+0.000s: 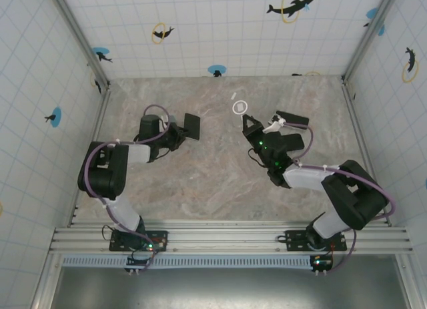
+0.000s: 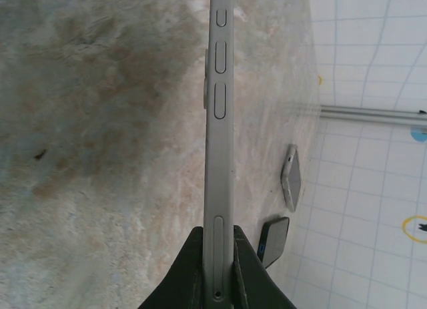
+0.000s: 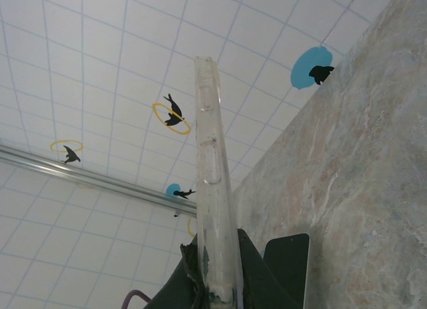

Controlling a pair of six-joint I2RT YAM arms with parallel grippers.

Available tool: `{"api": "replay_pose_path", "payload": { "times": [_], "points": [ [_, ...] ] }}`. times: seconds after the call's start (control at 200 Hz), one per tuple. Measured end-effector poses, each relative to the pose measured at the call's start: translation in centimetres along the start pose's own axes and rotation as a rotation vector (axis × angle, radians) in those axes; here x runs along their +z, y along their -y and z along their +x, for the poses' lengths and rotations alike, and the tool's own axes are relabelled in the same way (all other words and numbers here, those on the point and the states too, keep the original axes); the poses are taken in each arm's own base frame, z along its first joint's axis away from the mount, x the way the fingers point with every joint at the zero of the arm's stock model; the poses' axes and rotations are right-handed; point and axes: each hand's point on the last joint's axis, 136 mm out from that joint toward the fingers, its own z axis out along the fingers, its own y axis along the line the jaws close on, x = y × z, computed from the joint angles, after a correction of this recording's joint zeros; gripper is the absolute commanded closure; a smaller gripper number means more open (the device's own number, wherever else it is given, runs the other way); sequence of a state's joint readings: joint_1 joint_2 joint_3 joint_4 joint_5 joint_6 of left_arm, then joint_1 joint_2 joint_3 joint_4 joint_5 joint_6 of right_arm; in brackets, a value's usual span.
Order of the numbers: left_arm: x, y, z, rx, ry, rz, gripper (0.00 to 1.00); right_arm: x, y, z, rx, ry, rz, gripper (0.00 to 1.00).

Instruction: Take the phone out of the phone case

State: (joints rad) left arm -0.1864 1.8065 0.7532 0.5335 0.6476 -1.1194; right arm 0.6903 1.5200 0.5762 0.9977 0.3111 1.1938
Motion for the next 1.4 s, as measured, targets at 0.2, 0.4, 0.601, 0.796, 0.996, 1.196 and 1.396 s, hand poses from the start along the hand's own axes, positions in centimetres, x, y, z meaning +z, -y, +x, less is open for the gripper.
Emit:
{"api": "replay_pose_path", "payload": {
  "times": [0.2,0.4,0.601,0.796,0.996,1.196,1.396],
  "points": [
    [0.5,-0.6,-0.9,-0.043,0.012,-0.008,1.00,0.1,0.3,0.3,0.011,-0.007,0.003,1.00],
    [0.9,0.1,-2.2,-0.046,0.028,0.004,0.98,0.3,0.5,0.7,0.031,-0.017,0.001,1.00],
    [1.3,-0.6,-2.4,-0.081,0.024,-0.008,0.94,0.3,0.6,0.7,0.046,-0.022,-0.002,1.00],
    [1.3,-0.6,-2.5,-0.088,0.024,-0.008,0.86,0.3,0.6,0.5,0.059,-0.019,-0.006,1.00],
    [1.2,-1.4,-2.3,-0.124,0.012,-0.047,0.77,0.3,0.5,0.6,0.071,-0.021,-0.011,1.00],
    [1.1,-2.4,-1.9,-0.150,0.000,-0.088,0.71,0.4,0.6,0.7,0.077,-0.025,-0.016,1.00],
    [1.0,-3.8,-1.6,-0.169,-0.002,-0.147,0.68,0.4,0.5,0.7,0.083,-0.031,-0.020,1.00]
  ]
}}
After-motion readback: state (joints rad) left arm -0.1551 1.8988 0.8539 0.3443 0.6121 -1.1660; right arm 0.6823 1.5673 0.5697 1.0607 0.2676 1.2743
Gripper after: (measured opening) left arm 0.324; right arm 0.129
